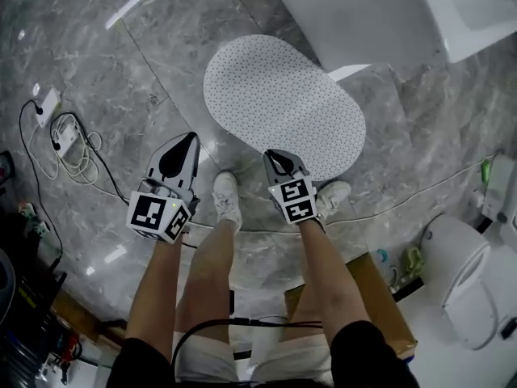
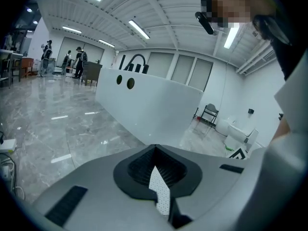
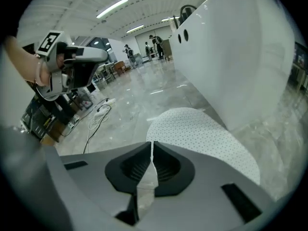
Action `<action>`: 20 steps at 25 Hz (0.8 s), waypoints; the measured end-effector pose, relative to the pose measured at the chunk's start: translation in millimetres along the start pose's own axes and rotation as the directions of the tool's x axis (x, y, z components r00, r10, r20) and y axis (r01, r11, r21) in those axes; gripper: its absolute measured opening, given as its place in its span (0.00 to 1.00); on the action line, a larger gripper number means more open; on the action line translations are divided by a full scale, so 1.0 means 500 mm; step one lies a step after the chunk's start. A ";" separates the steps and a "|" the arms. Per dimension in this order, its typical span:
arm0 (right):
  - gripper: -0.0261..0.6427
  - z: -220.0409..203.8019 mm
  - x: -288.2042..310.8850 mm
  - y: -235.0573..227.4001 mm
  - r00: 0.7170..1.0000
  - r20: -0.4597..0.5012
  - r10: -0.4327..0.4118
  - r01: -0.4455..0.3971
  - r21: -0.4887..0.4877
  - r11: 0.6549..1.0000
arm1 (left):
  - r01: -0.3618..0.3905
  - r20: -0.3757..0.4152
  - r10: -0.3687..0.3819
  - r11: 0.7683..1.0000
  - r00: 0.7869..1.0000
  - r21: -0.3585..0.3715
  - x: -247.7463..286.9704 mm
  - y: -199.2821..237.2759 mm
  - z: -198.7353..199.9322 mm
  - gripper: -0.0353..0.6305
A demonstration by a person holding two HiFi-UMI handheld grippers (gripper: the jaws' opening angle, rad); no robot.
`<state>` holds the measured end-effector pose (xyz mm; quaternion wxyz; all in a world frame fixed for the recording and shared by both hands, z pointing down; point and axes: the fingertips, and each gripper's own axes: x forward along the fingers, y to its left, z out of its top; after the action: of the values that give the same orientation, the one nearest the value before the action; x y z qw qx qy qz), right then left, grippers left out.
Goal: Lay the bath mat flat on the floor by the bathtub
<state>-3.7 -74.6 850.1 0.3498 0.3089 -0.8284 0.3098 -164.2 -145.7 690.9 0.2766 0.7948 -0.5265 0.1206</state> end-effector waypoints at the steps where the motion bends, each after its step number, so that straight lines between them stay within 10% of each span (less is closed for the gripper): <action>1: 0.09 0.006 -0.033 -0.005 1.000 0.015 -0.018 0.018 0.021 1.000 | 0.007 0.004 -0.007 1.000 1.000 0.004 0.001 -0.012 0.019 0.07; 12: 0.08 0.119 -0.372 -0.032 0.956 0.205 -0.210 0.175 0.177 0.968 | 0.148 0.005 -0.149 0.984 0.989 0.098 -0.037 -0.181 0.179 0.07; 20: 0.08 0.247 -0.660 0.033 0.870 0.330 -0.366 0.279 0.283 0.918 | 0.277 -0.018 -0.280 0.937 0.960 0.211 -0.144 -0.283 0.341 0.07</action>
<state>122.8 -57.4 521.0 0.1943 0.5350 -0.7753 0.2737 -83.4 -145.5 472.4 0.2015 0.8869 -0.3946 0.1309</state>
